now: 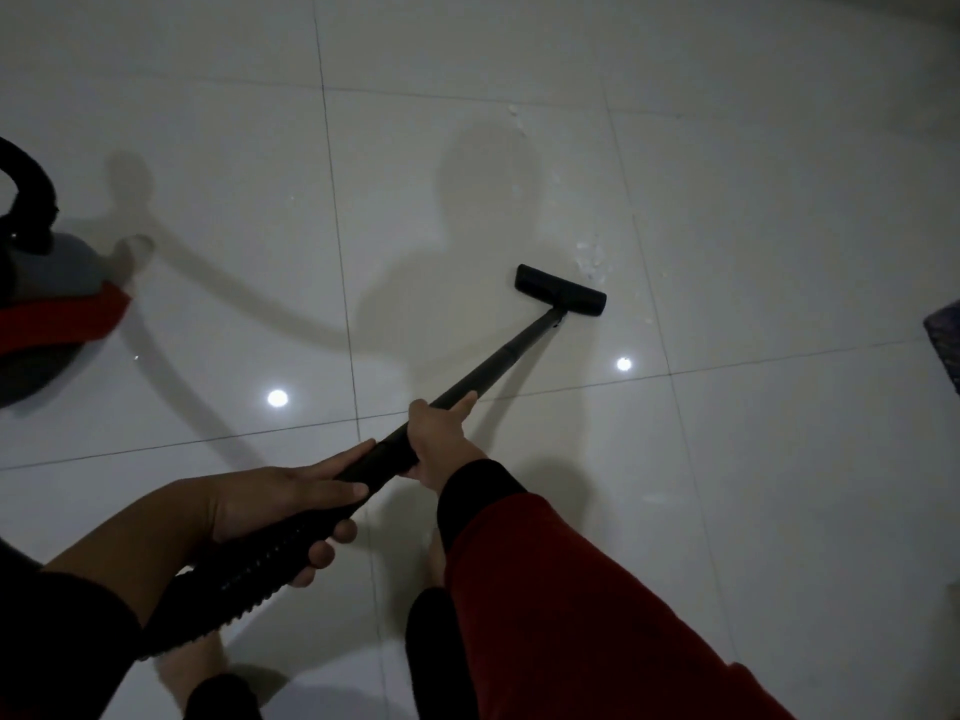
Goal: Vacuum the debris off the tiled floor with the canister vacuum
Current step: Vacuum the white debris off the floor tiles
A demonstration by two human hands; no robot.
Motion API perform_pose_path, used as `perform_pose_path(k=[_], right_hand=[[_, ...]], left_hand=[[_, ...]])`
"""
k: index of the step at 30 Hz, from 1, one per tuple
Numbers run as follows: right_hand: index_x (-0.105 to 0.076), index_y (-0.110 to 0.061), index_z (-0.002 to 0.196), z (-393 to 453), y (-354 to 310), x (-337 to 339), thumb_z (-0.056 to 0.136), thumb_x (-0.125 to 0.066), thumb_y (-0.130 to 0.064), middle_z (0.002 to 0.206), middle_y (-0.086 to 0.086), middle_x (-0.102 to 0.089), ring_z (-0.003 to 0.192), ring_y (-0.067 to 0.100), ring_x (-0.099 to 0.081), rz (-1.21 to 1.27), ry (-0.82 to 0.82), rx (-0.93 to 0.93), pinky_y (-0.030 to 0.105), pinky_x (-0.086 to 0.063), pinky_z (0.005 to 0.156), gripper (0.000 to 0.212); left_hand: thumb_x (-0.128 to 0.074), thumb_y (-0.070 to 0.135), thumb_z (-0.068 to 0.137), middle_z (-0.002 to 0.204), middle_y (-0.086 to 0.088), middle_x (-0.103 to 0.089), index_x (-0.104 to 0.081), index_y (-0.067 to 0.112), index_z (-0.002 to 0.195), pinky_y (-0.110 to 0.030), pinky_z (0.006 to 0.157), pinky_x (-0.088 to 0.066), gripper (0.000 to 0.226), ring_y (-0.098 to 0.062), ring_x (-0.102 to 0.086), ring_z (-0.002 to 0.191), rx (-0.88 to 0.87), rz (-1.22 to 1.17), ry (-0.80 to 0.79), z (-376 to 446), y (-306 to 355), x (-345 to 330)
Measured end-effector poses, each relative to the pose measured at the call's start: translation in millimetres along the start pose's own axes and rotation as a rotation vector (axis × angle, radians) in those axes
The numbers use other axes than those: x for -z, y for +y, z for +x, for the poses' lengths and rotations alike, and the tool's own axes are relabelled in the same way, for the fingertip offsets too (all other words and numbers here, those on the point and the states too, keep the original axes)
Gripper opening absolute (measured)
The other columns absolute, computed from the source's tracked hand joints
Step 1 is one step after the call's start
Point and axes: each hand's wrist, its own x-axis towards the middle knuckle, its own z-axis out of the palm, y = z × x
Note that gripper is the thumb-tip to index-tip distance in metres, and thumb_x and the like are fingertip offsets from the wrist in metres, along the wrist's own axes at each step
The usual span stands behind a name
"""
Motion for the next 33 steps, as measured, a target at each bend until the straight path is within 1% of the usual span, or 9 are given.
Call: perform_pose_path(k=[5,8,11,13,16,19,22,28,33], right_hand=[[0.025,-0.05,0.14,23,-35,15,0.092,-0.04,-0.014,0.099,0.006,-0.046,0.085,0.026,-0.057,-0.069,-0.047,0.026,0.038,-0.049,0.048,0.088],[0.025,-0.05,0.14,35,-56,18,0.093,-0.04,-0.014,0.097,0.005,-0.046,0.087,0.027,-0.057,-0.124,-0.076,0.044,0.037,-0.048,0.047,0.088],[0.026,-0.05,0.139,49,-76,18,0.094,-0.04,-0.016,0.098,0.002,-0.045,0.079,0.023,-0.055,-0.161,-0.108,0.064,0.032,-0.048,0.042,0.087],[0.026,-0.05,0.139,59,-91,16,0.094,-0.04,-0.017,0.1,0.003,-0.046,0.077,0.022,-0.055,-0.186,-0.114,0.08,0.033,-0.048,0.043,0.087],[0.026,-0.051,0.139,75,-114,13,0.093,-0.041,-0.016,0.089,-0.001,-0.046,0.078,0.023,-0.056,-0.212,-0.125,0.097,0.037,-0.05,0.048,0.087],[0.026,-0.05,0.139,89,-142,7,0.093,-0.041,-0.016,0.089,-0.001,-0.047,0.079,0.023,-0.057,-0.233,-0.13,0.109,0.039,-0.05,0.052,0.088],[0.025,-0.05,0.139,106,-178,-1,0.093,-0.042,-0.016,0.091,0.0,-0.048,0.081,0.024,-0.058,-0.243,-0.124,0.123,0.039,-0.051,0.054,0.088],[0.022,-0.051,0.141,134,-266,-29,0.094,-0.044,-0.019,0.105,0.007,-0.052,0.082,0.024,-0.057,-0.242,-0.07,0.143,0.041,-0.053,0.061,0.087],[0.02,-0.049,0.142,142,-328,-59,0.095,-0.044,-0.02,0.088,0.002,-0.044,0.076,0.027,-0.057,-0.245,-0.037,0.144,0.034,-0.052,0.046,0.085]], left_hand=[[-0.058,0.027,0.084,0.068,-0.005,-0.055,-0.051,0.059,0.114,-0.028,0.05,-0.048,0.044,-0.015,-0.049,0.052,-0.075,-0.07,0.04,23,21,-16],[-0.058,0.027,0.083,0.067,-0.005,-0.055,-0.049,0.058,0.116,-0.029,0.049,-0.048,0.046,-0.015,-0.05,0.051,-0.116,-0.113,0.053,36,32,-18],[-0.057,0.026,0.084,0.066,-0.005,-0.054,-0.046,0.057,0.12,-0.028,0.049,-0.05,0.048,-0.015,-0.05,0.05,-0.145,-0.155,0.072,50,45,-17],[-0.057,0.025,0.083,0.065,-0.005,-0.054,-0.044,0.056,0.122,-0.028,0.049,-0.05,0.051,-0.015,-0.05,0.049,-0.165,-0.181,0.083,60,55,-16],[-0.057,0.024,0.081,0.064,-0.005,-0.054,-0.039,0.055,0.127,-0.027,0.047,-0.049,0.058,-0.015,-0.051,0.048,-0.195,-0.229,0.1,73,75,-11],[-0.054,0.022,0.087,0.064,-0.005,-0.054,-0.031,0.054,0.135,-0.027,0.046,-0.049,0.062,-0.015,-0.052,0.048,-0.213,-0.237,0.116,86,99,0],[-0.05,0.02,0.093,0.064,-0.006,-0.053,-0.025,0.053,0.139,-0.027,0.046,-0.048,0.062,-0.015,-0.051,0.047,-0.235,-0.261,0.123,98,133,15],[-0.054,0.02,0.088,0.066,-0.008,-0.054,-0.024,0.053,0.139,-0.028,0.047,-0.049,0.068,-0.016,-0.052,0.048,-0.257,-0.265,0.098,109,223,50],[-0.047,0.019,0.095,0.072,-0.01,-0.049,-0.023,0.051,0.14,-0.026,0.045,-0.049,0.06,-0.015,-0.051,0.047,-0.232,-0.256,0.101,100,292,76]])
